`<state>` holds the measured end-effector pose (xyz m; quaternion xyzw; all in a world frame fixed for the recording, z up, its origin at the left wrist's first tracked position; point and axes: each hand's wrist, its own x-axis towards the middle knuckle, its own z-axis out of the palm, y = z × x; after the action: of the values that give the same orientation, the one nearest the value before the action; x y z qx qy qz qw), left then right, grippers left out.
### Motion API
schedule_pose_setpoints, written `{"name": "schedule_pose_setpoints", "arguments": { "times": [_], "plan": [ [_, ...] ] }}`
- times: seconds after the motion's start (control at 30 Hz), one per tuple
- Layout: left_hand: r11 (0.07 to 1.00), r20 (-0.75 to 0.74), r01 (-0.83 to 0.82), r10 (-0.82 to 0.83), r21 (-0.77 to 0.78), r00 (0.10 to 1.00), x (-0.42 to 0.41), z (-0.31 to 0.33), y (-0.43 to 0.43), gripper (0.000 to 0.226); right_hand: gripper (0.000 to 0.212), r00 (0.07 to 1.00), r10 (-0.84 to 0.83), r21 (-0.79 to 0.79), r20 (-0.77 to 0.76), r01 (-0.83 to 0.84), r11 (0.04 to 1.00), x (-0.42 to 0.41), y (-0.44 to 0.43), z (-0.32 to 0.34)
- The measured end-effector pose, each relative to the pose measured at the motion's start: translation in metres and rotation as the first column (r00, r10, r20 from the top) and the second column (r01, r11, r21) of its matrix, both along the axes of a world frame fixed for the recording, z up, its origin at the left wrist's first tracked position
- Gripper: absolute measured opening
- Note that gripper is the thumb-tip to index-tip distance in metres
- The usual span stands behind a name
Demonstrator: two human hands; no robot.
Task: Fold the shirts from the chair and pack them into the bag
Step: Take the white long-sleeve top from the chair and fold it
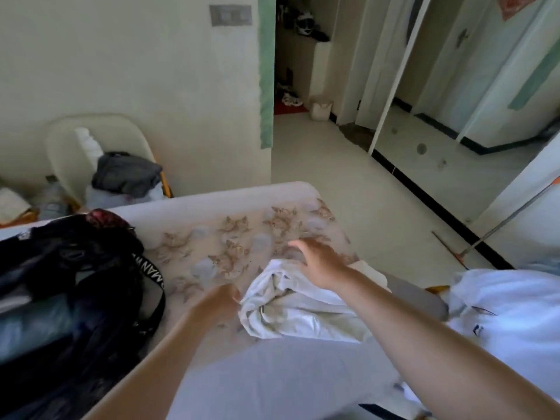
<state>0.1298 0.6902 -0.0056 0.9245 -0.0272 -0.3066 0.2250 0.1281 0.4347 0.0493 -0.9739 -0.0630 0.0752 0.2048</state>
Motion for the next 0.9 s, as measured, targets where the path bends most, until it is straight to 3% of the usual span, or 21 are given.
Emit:
{"name": "schedule_pose_setpoints", "arguments": {
  "times": [0.1,0.2,0.3,0.4,0.5,0.6,0.67,0.73,0.8,0.9],
  "plan": [
    [0.999,0.003,0.040,-0.040,-0.029,0.999,-0.001,-0.012,-0.001,0.028,0.053,0.991,-0.001,-0.100,-0.131,-0.012,0.995,0.000,-0.005,-0.018],
    [0.990,0.051,0.029,-0.022,-0.135,0.998,0.006,-0.019,-0.024,0.038,0.069,0.965,-0.067,-0.171,-0.254,0.023,0.985,0.005,-0.021,-0.041],
    [0.981,0.214,0.165,-0.141,-0.103,0.967,0.021,-0.026,-0.056,0.050,0.081,0.930,-0.080,-0.335,-0.358,-0.048,0.941,0.014,-0.026,-0.069],
    [0.966,0.286,0.256,-0.234,-0.042,0.929,0.040,-0.042,-0.084,0.065,0.049,0.951,-0.048,-0.506,-0.306,-0.120,0.854,0.025,-0.028,-0.088],
    [0.943,0.254,0.315,-0.332,0.106,0.908,0.059,-0.052,-0.101,0.074,0.026,0.996,0.009,-0.522,-0.093,-0.056,0.851,0.042,-0.037,-0.091],
    [0.966,0.295,0.219,-0.252,0.140,0.922,0.080,-0.044,-0.109,0.038,0.020,0.998,0.022,-0.489,0.054,0.007,0.873,0.071,-0.046,-0.070],
    [0.995,0.309,0.101,-0.100,0.015,0.946,0.102,-0.028,-0.111,0.026,0.021,0.995,0.009,-0.436,0.101,0.037,0.899,0.098,-0.047,-0.054],
    [0.986,0.275,-0.092,0.128,-0.140,0.953,0.130,-0.011,-0.106,0.024,0.023,0.986,-0.018,-0.245,0.164,0.058,0.968,0.128,-0.040,-0.041],
    [0.913,0.271,-0.296,0.371,-0.280,0.888,0.158,0.001,-0.093,0.029,0.043,0.980,0.052,0.003,0.191,-0.053,0.999,0.154,-0.027,-0.035],
    [0.827,0.286,-0.436,0.540,-0.355,0.792,0.178,-0.003,-0.069,0.042,0.082,0.988,0.156,0.202,-0.018,-0.149,0.968,0.167,0.000,-0.029]
  ]
}}
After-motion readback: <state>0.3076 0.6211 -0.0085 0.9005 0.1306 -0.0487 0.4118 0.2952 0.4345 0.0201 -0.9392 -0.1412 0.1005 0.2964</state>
